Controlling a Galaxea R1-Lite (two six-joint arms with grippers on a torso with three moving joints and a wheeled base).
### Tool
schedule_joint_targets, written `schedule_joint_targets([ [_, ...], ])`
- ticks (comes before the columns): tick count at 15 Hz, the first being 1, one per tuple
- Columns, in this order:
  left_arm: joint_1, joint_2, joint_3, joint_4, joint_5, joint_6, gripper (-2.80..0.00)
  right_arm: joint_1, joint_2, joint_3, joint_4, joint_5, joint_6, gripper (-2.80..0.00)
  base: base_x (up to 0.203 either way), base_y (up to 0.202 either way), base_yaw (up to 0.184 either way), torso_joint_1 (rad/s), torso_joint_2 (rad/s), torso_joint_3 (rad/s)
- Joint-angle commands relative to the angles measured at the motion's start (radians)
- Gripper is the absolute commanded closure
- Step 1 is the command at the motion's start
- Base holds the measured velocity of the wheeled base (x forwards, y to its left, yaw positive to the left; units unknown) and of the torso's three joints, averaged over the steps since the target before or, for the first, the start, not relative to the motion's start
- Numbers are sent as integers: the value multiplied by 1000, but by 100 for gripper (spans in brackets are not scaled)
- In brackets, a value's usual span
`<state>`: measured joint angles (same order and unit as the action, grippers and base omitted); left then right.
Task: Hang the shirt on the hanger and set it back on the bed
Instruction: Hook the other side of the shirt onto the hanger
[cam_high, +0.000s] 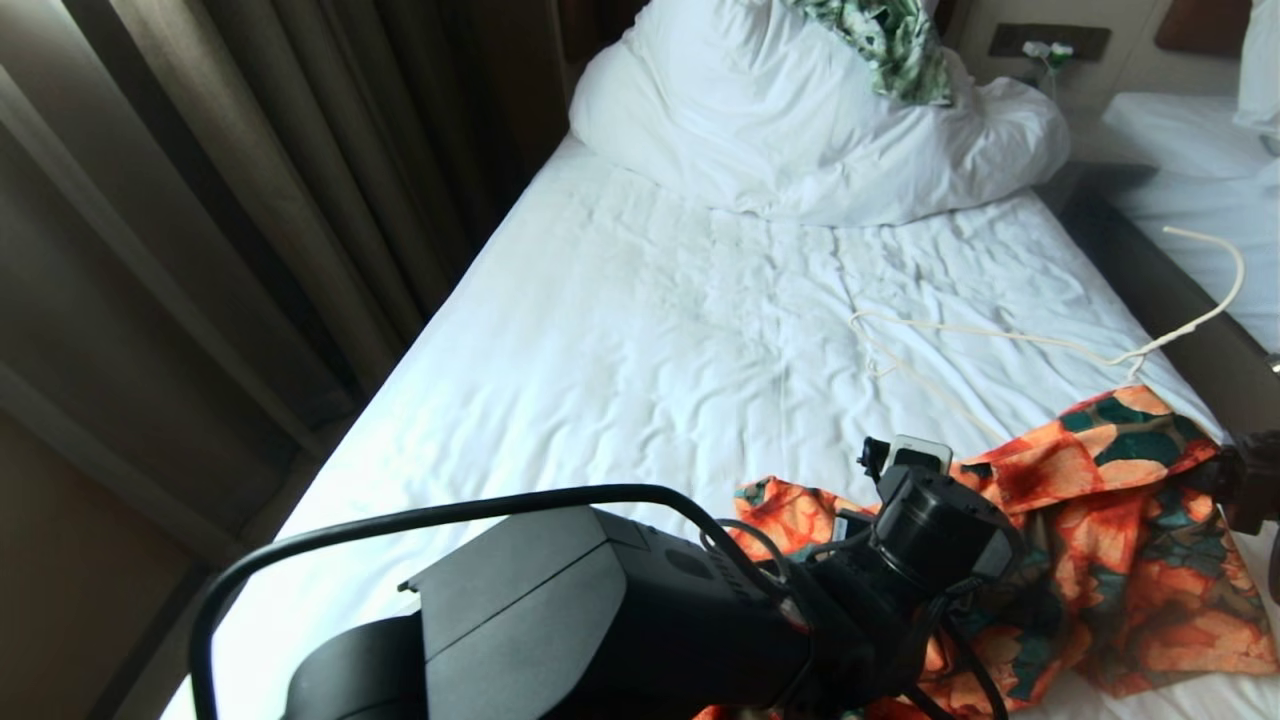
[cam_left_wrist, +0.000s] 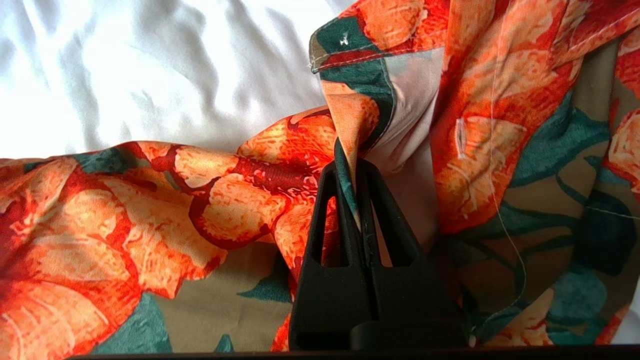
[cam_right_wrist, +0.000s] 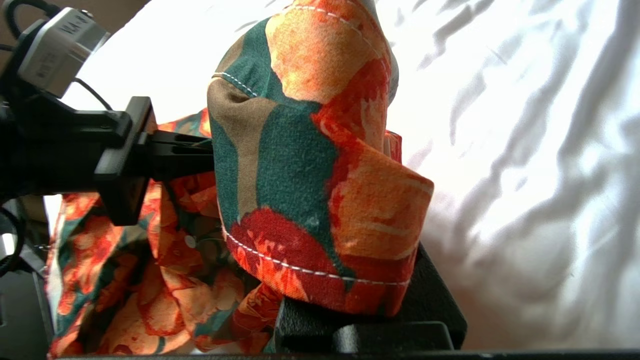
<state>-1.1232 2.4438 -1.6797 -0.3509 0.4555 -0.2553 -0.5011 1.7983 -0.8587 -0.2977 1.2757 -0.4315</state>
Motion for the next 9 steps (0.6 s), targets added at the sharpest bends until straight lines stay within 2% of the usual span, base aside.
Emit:
schedule_joint_targets([
  [1,-1,-22,22,-2,5,-2,0,1,-20,1,-1,29,2,0,0,0,0,0,0,0],
  [3,5,-45,52,-2,8,-2,0,-1,-30,4,0,95,5,0,0,0,0,0,0,0],
  [7,34,-88,75,6,23,1,0,10,-44,13,5,133,6,0,0,0,0,0,0,0],
  [9,43,-108,103,6,25,2,0,4,-50,9,5,207,28,0,0,0,0,0,0,0],
])
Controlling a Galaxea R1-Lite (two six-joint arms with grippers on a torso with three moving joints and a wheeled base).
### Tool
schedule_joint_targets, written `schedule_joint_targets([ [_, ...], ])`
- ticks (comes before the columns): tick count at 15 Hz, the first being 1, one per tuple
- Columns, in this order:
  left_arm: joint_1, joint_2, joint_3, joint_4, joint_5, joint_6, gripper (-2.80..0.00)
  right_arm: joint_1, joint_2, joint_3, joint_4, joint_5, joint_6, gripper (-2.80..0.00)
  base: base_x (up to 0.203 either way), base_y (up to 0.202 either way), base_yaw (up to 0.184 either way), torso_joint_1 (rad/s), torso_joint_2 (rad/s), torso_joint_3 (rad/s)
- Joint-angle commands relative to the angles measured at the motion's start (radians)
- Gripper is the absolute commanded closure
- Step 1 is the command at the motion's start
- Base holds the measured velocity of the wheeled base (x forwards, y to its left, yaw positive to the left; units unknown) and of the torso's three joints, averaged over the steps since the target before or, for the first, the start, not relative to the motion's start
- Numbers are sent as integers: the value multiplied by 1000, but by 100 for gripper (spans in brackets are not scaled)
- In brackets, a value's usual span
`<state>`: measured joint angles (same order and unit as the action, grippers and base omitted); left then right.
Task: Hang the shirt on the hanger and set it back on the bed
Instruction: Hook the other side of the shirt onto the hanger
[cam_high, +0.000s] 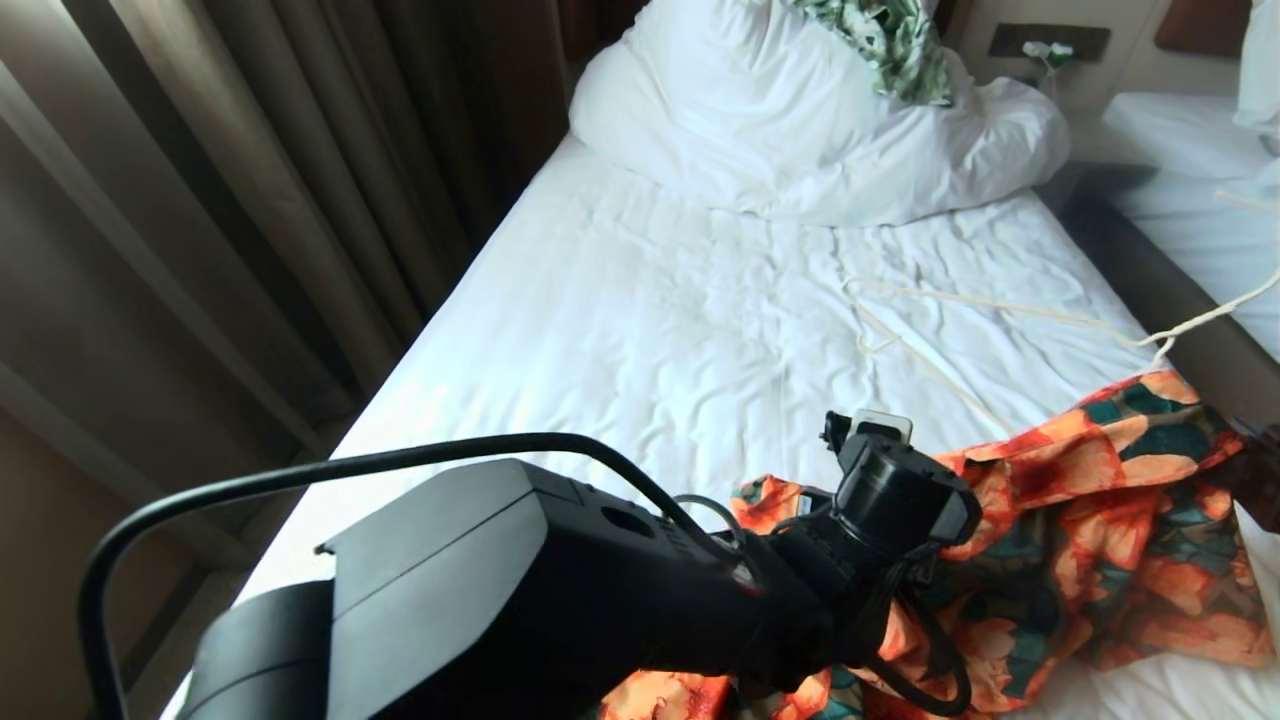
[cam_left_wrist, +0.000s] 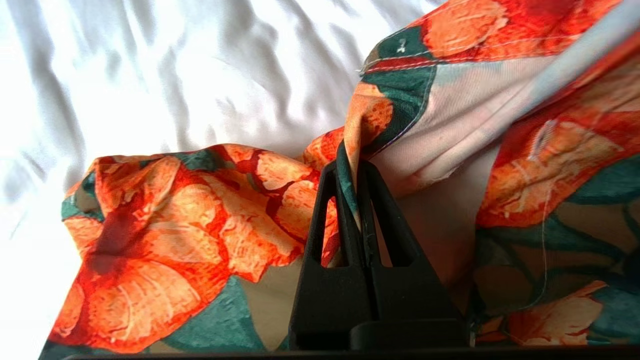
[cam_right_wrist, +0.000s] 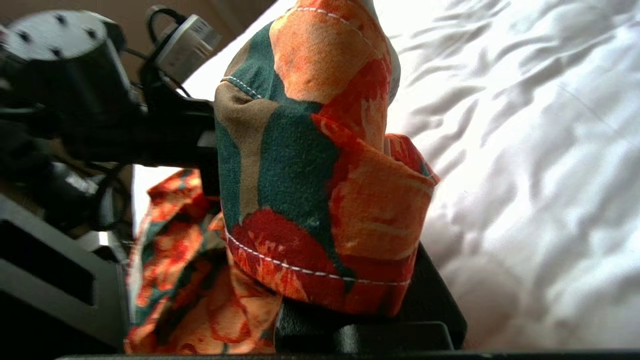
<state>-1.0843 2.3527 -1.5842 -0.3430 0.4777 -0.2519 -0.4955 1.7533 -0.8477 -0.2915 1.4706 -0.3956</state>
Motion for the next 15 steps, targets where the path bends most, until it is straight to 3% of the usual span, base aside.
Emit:
schedule_joint_targets([
  [1,4,-28,27,-2,4,-2,0,-4,-14,-5,-3,52,36,0,0,0,0,0,0,0],
  [7,6,-109,155,-11,27,-16,0,-3,-22,-17,-8,59,154,0,0,0,0,0,0,0],
  [15,79,-212,234,-6,36,2,0,65,-116,-5,27,59,190,0,0,0,0,0,0,0],
])
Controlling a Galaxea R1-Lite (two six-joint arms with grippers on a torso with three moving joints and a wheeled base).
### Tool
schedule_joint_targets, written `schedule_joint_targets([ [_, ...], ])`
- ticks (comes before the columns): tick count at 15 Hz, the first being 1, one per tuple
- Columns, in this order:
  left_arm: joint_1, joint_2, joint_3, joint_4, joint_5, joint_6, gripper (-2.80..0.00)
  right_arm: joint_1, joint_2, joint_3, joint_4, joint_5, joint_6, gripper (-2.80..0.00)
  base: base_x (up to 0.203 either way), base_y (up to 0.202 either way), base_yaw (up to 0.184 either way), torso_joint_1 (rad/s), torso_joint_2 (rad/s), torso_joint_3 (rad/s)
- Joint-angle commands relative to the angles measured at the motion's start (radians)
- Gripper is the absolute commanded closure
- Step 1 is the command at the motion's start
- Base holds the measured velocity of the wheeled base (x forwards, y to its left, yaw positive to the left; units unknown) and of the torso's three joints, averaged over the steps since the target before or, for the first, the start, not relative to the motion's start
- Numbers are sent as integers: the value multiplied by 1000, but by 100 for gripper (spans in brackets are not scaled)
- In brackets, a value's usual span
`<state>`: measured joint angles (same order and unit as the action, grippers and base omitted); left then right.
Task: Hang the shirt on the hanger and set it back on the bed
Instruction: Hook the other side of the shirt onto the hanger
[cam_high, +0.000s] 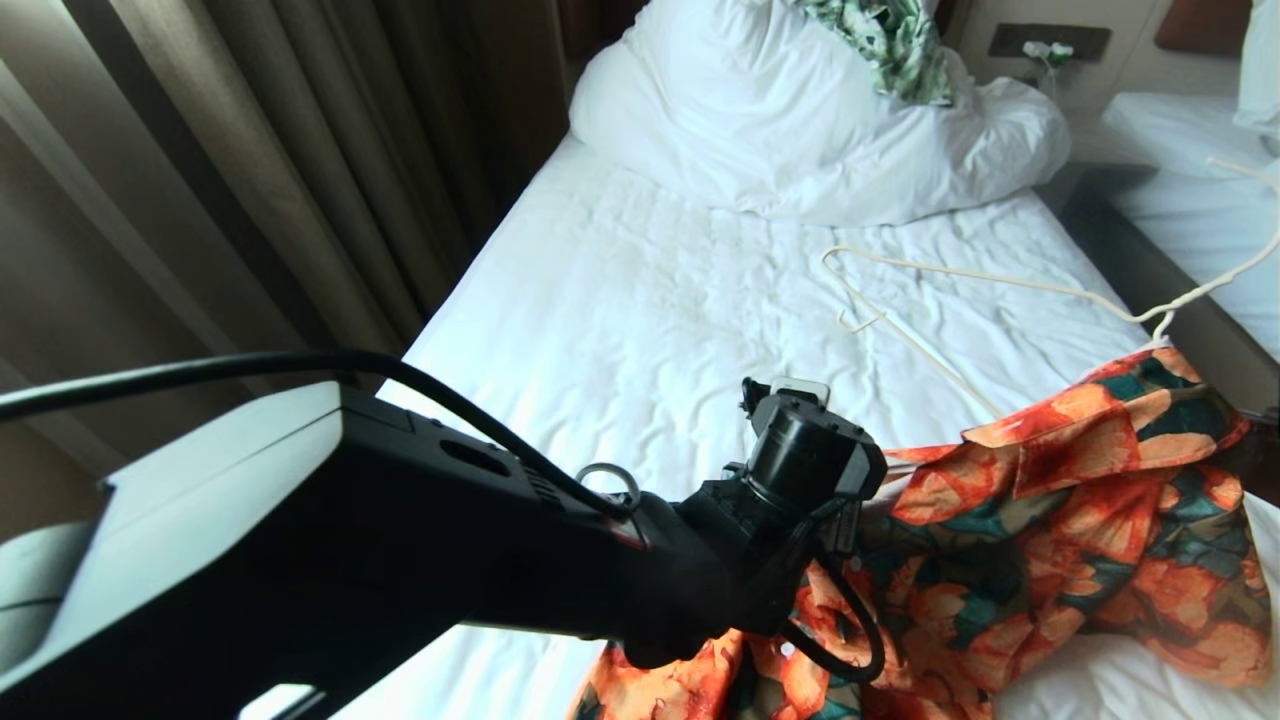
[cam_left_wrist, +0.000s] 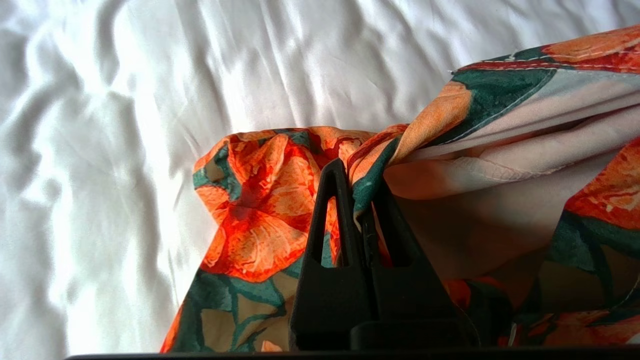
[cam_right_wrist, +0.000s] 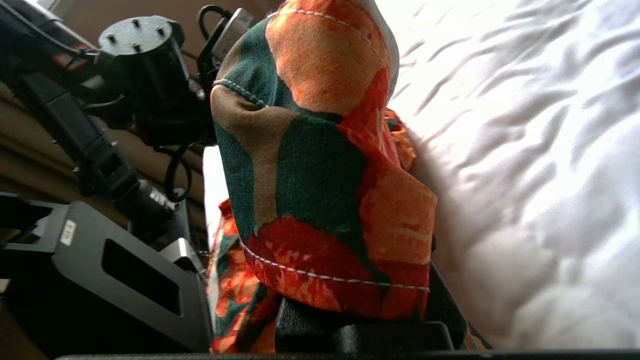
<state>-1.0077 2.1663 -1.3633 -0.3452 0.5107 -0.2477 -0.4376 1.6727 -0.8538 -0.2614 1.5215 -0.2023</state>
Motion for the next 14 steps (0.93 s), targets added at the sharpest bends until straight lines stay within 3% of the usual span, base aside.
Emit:
schedule_joint_targets([
  [1,15,-49,40,-6,4,-1,0,45,-47,0,6,9,13,0,0,0,0,0,0,0],
  [4,44,-113,72,-2,5,5,0,101,-64,-25,13,9,58,0,0,0,0,0,0,0],
  [7,69,-161,73,0,0,30,0,95,-79,-87,10,9,175,0,0,0,0,0,0,0],
  [10,72,-189,66,1,-1,32,0,93,-80,-125,11,9,222,0,0,0,0,0,0,0],
  [14,72,-205,-9,30,-10,54,0,112,-90,-126,13,9,227,0,0,0,0,0,0,0],
])
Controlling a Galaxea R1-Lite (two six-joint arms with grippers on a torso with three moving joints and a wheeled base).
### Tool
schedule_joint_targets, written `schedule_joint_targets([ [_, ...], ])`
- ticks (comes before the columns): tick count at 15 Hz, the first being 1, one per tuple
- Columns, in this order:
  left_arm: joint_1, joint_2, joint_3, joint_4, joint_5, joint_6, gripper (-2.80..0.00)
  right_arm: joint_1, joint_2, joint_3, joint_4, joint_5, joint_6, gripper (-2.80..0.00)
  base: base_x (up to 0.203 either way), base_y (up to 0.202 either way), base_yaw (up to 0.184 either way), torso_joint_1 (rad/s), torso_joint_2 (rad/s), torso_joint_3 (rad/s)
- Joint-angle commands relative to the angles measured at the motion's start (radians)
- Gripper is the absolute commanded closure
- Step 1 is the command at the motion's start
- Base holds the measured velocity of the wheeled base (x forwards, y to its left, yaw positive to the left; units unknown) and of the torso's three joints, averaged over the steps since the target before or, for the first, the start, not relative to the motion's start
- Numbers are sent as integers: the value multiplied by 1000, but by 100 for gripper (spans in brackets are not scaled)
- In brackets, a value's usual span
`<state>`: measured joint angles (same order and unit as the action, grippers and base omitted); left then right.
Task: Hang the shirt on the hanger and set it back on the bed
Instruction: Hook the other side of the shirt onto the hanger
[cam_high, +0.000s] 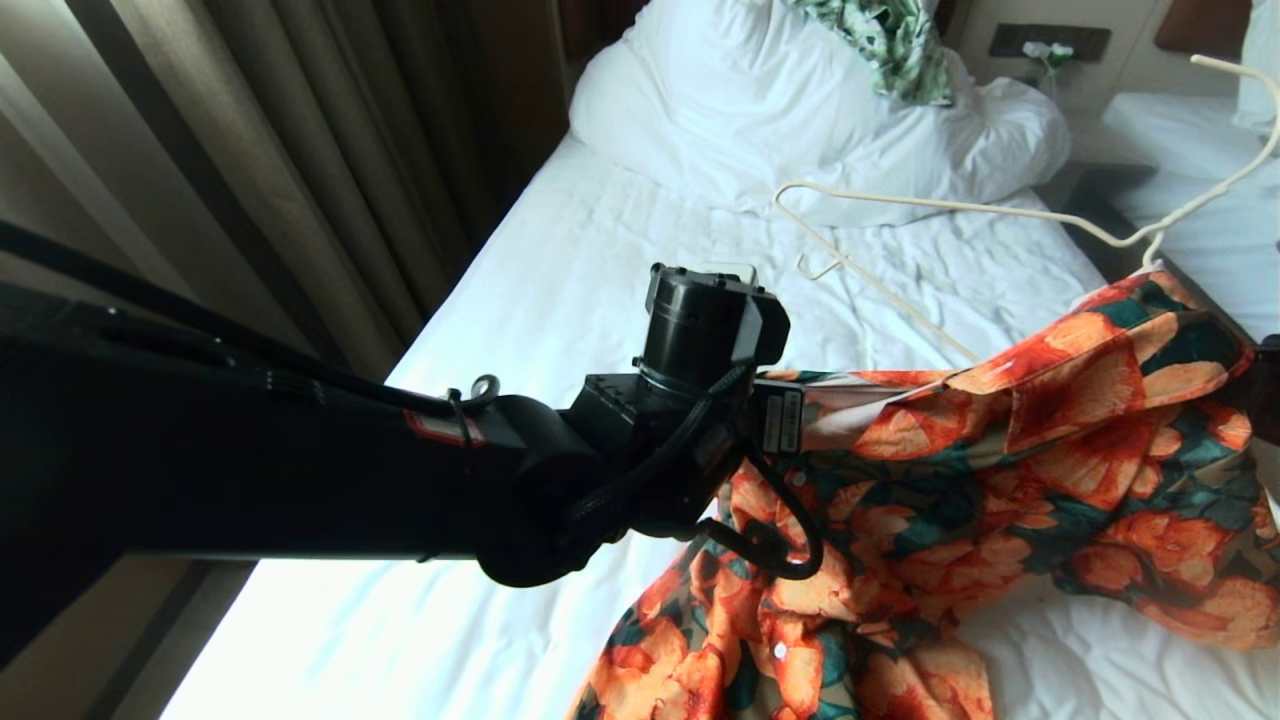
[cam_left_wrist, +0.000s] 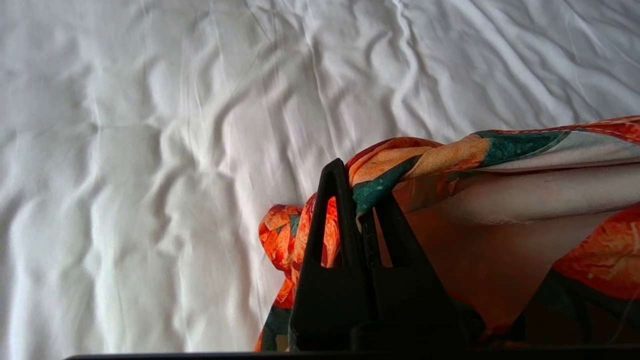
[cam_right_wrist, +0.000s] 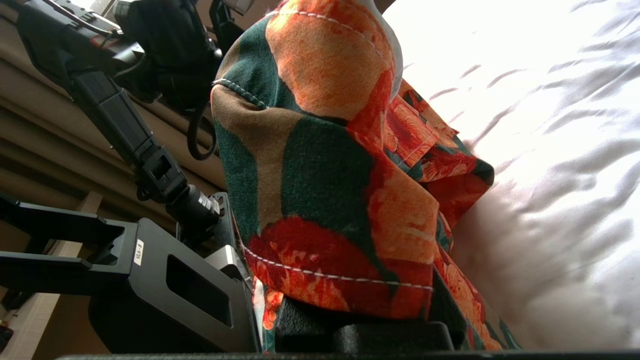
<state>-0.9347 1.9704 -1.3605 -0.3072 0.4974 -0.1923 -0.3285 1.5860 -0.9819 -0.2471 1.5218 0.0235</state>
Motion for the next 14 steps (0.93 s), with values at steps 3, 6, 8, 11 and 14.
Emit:
schedule_joint_targets([
  [3,-24,-17,-93,59,-6,-1,0,14,-3,4,-1,8,0,0,0,0,0,0,0,0],
  [6,-23,-24,-147,119,-24,-1,0,14,-12,11,-1,8,-1,0,0,0,0,0,0,0],
  [8,12,-19,-167,128,-38,-1,0,14,-23,22,-3,8,-1,0,0,0,0,0,0,0],
  [11,73,-24,-172,141,-58,-1,0,15,-35,45,-4,8,-1,0,0,0,0,0,0,0],
  [14,128,-27,-172,158,-79,0,0,19,-40,56,-5,8,-1,0,0,0,0,0,0,0],
])
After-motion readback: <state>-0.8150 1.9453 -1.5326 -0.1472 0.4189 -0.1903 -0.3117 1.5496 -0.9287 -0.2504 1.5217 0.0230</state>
